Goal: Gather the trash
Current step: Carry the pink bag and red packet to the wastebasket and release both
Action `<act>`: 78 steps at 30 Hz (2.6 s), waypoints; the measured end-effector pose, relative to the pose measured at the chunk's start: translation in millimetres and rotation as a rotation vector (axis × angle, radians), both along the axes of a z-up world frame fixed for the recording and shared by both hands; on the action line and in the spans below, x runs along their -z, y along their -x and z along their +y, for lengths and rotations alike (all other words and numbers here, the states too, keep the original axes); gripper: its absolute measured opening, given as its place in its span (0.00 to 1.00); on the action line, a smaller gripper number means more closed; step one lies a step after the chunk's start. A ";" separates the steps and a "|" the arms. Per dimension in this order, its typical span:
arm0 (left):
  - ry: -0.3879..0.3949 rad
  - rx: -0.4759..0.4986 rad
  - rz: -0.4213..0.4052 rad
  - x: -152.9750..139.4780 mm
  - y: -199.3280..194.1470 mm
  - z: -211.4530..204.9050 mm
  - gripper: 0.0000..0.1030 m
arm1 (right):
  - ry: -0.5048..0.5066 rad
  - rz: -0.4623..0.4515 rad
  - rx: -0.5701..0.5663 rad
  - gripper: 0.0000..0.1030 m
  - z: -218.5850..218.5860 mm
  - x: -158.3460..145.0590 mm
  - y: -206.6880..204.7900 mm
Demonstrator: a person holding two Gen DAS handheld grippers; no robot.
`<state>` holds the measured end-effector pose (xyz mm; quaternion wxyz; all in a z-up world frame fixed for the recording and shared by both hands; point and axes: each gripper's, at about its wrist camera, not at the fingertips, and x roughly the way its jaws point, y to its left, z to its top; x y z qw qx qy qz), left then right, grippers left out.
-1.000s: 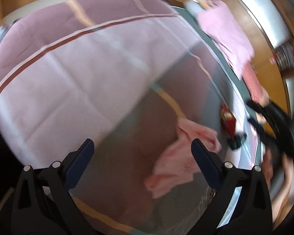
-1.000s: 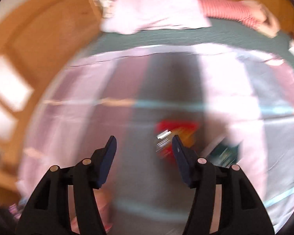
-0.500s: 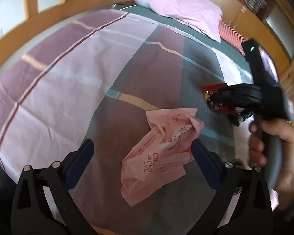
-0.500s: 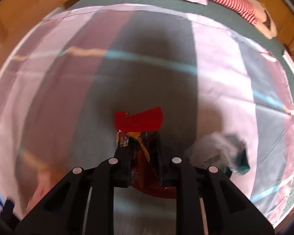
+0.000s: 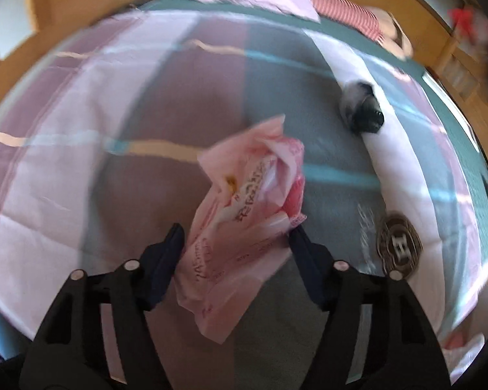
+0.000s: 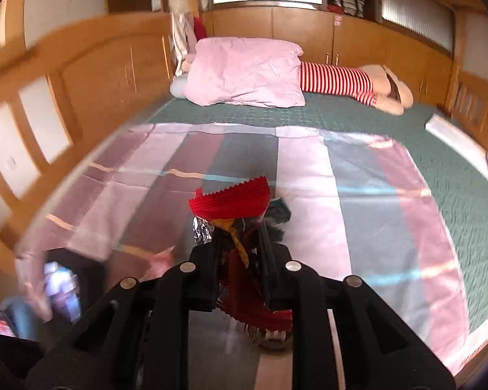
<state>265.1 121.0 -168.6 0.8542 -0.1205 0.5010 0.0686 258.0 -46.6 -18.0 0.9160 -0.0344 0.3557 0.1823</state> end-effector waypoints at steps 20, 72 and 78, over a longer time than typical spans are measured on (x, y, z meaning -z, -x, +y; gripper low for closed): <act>0.200 0.090 -0.329 -61.9 80.8 3.2 0.39 | -0.113 0.048 0.274 0.20 -139.0 16.9 138.0; -0.147 0.346 -0.400 -137.0 253.3 -170.6 0.39 | -0.041 0.125 0.221 0.21 -198.4 19.9 261.6; -0.139 0.339 -0.389 -133.8 252.1 -169.3 0.39 | -0.079 0.224 0.249 0.32 -205.5 38.0 256.7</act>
